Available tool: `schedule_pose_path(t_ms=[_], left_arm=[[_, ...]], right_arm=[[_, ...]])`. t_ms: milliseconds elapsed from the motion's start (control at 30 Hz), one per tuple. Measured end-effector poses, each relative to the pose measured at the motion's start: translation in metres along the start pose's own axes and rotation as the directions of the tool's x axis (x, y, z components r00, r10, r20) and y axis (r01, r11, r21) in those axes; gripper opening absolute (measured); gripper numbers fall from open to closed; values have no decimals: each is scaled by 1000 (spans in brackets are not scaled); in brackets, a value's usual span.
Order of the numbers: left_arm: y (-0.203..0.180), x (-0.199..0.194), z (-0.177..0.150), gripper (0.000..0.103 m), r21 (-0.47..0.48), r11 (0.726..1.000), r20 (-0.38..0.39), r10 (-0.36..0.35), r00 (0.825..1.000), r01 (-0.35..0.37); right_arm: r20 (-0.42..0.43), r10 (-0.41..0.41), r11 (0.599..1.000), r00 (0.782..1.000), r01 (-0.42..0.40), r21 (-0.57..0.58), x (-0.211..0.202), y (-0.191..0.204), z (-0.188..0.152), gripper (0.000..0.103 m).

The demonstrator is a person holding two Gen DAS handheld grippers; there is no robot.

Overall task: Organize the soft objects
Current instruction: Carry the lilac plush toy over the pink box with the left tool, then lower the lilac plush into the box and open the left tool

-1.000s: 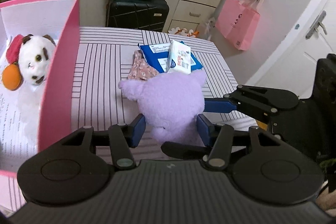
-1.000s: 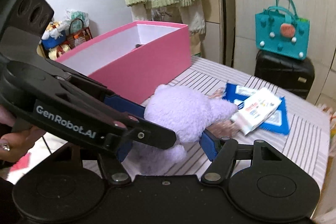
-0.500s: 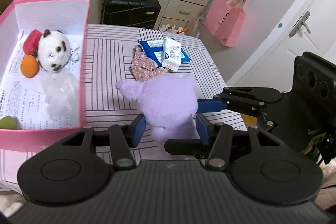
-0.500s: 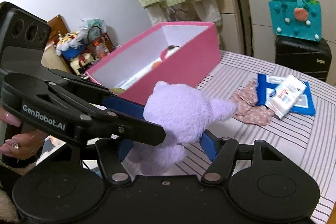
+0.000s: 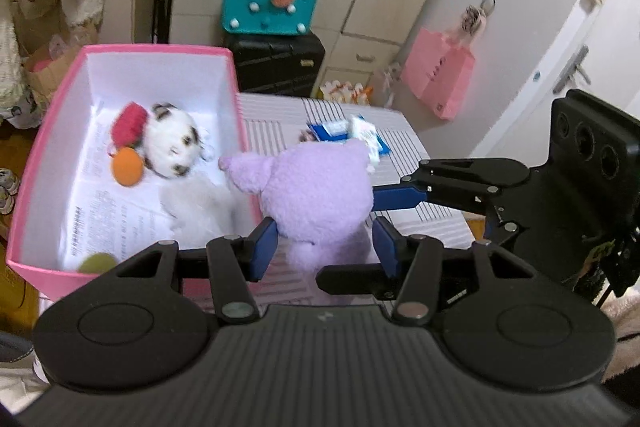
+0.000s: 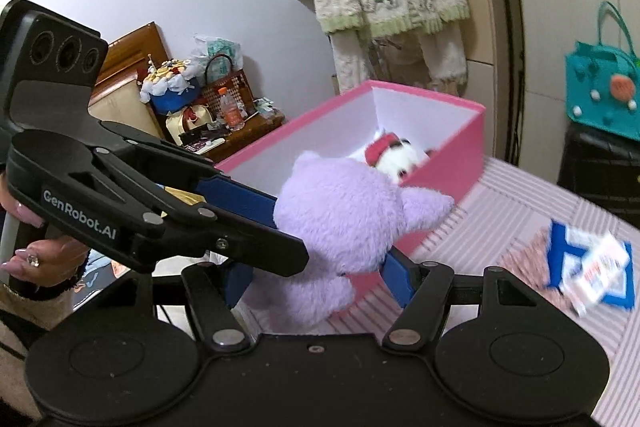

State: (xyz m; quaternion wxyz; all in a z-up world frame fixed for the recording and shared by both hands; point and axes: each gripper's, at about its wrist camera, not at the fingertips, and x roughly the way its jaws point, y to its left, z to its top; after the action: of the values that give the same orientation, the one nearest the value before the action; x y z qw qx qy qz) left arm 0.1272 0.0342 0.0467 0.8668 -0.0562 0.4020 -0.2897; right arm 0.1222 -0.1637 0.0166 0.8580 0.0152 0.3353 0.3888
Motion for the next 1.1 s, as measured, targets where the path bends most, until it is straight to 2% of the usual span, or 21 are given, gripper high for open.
schedule_pose_path(t_ms=[133, 267, 400, 600, 867, 900, 1100], left_arm=[[27, -13, 3, 51, -43, 999, 66, -12, 998, 15], [57, -14, 9, 51, -96, 995, 80, 8, 997, 0], [84, -5, 17, 51, -129, 991, 72, 47, 996, -37], [123, 19, 25, 51, -222, 974, 20, 46, 999, -40], [144, 44, 21, 51, -232, 972, -55, 30, 998, -42], [146, 45, 20, 54, -230, 972, -59, 38, 998, -50], [145, 38, 20, 56, -159, 978, -70, 125, 990, -135]], right_arm=[[13, 4, 1000, 1000, -3, -28, 18, 8, 21, 73], [32, 4, 998, 999, -2, -64, 36, 14, 37, 72], [9, 30, 998, 1000, -29, -48, 62, 10, 53, 69], [-67, 40, 999, 997, -39, 11, 103, -5, 65, 66], [-151, -3, 999, 989, 10, 48, 132, -13, 59, 65], [-162, -11, 999, 987, 18, 43, 134, -12, 59, 65], [-175, -120, 992, 977, 113, -50, 133, -3, 59, 65]])
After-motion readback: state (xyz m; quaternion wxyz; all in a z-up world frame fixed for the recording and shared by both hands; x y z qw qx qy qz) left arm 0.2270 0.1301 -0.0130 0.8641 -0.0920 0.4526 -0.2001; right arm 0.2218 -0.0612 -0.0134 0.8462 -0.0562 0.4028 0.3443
